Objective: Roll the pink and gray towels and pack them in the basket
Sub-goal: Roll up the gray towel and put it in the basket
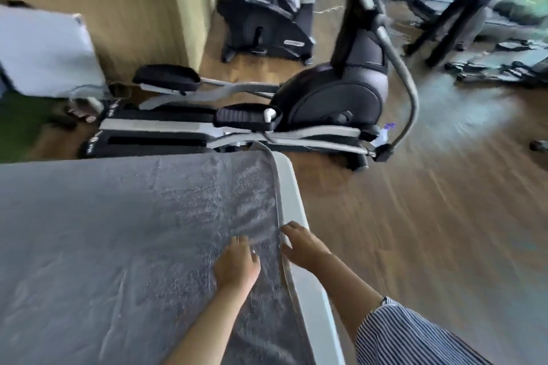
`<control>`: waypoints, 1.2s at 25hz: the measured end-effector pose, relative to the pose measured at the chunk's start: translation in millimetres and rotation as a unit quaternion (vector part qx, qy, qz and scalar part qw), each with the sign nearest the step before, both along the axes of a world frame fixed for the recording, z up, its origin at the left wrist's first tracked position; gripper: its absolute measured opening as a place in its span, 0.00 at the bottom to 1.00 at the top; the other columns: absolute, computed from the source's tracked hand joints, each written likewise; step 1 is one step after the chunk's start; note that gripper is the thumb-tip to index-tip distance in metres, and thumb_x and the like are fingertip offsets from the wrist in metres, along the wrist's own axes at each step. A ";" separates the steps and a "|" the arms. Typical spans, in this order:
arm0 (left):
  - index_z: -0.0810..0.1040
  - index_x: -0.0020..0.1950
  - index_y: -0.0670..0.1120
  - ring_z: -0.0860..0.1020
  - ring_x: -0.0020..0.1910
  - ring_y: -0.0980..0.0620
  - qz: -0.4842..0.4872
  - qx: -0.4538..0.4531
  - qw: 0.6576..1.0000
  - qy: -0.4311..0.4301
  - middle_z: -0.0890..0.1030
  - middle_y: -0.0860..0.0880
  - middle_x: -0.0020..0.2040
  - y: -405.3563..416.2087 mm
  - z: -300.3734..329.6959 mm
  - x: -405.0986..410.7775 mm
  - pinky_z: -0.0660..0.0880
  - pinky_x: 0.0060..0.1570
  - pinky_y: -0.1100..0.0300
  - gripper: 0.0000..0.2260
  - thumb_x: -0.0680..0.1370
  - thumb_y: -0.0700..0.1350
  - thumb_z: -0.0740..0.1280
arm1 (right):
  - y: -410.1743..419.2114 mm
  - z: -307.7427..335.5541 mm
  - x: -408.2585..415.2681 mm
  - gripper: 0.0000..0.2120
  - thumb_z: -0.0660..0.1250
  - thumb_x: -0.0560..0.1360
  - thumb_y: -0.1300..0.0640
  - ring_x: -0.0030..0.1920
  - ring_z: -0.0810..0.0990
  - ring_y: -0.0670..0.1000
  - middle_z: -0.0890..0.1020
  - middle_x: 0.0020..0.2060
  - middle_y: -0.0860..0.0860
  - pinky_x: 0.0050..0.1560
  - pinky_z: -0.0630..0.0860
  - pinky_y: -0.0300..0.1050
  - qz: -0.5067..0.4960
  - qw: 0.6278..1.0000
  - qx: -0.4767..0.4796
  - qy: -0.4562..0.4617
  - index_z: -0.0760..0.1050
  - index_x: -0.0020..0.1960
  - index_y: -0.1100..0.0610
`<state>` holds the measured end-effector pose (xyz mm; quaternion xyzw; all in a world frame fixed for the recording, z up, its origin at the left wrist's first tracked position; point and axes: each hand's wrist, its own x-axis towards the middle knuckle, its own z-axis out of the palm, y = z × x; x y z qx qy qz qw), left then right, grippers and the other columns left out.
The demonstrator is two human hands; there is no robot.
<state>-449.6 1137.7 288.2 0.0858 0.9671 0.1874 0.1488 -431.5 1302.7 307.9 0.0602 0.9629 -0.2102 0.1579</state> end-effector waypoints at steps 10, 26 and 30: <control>0.68 0.68 0.52 0.74 0.61 0.49 0.256 -0.043 0.966 0.001 0.72 0.51 0.63 30.2 2.9 40.0 0.75 0.54 0.52 0.18 0.78 0.49 0.59 | 36.4 -17.9 -54.9 0.18 0.59 0.76 0.57 0.62 0.73 0.55 0.72 0.64 0.52 0.60 0.71 0.48 0.262 0.965 0.012 0.010 0.69 0.66 0.55; 0.81 0.41 0.50 0.80 0.32 0.49 0.472 -0.080 0.876 0.062 0.79 0.50 0.38 -14.7 -10.5 65.8 0.73 0.22 0.59 0.17 0.56 0.47 0.81 | -11.1 -26.2 -185.3 0.11 0.58 0.74 0.61 0.48 0.79 0.57 0.78 0.52 0.52 0.46 0.74 0.47 0.448 0.881 0.071 0.134 0.76 0.53 0.56; 0.80 0.43 0.49 0.81 0.34 0.45 0.547 -0.080 0.828 0.099 0.80 0.49 0.41 4.2 -30.2 90.3 0.77 0.26 0.56 0.08 0.69 0.51 0.64 | -1.3 -34.8 -226.1 0.05 0.66 0.61 0.55 0.26 0.78 0.50 0.78 0.32 0.48 0.19 0.68 0.40 0.584 0.783 0.057 0.206 0.76 0.36 0.54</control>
